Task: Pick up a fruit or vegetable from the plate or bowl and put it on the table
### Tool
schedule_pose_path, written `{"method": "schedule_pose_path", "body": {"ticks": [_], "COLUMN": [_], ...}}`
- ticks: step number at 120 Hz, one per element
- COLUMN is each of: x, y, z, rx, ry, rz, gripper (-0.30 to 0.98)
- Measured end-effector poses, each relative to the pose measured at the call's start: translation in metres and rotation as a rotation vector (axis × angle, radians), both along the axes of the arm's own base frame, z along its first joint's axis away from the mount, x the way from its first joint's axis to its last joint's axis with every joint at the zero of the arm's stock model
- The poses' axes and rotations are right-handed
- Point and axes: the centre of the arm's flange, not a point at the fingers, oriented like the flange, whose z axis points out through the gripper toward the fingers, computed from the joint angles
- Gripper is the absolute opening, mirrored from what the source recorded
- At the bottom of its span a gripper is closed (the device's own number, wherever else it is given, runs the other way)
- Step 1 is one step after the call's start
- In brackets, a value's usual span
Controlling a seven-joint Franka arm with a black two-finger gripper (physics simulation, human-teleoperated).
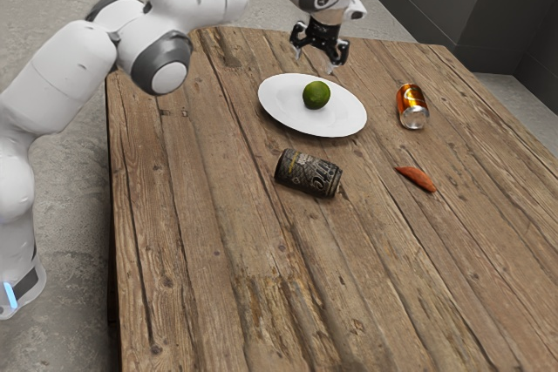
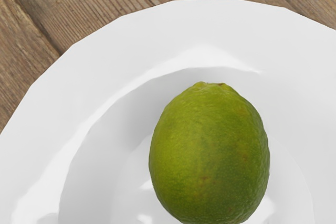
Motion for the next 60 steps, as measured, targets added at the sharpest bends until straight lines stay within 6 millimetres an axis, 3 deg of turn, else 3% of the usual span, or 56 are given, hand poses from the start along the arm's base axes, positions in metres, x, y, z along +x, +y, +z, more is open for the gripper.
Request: {"method": "schedule_pose_path", "body": {"ticks": [33,60], "x": [0.021,0.026], "y": [0.007,0.009], "z": [-0.028,-0.051], "rx": [-0.018,-0.026], "ry": [-0.044,-0.02], "rz": [-0.101,-0.154], "gripper": [0.69,0.69]}}
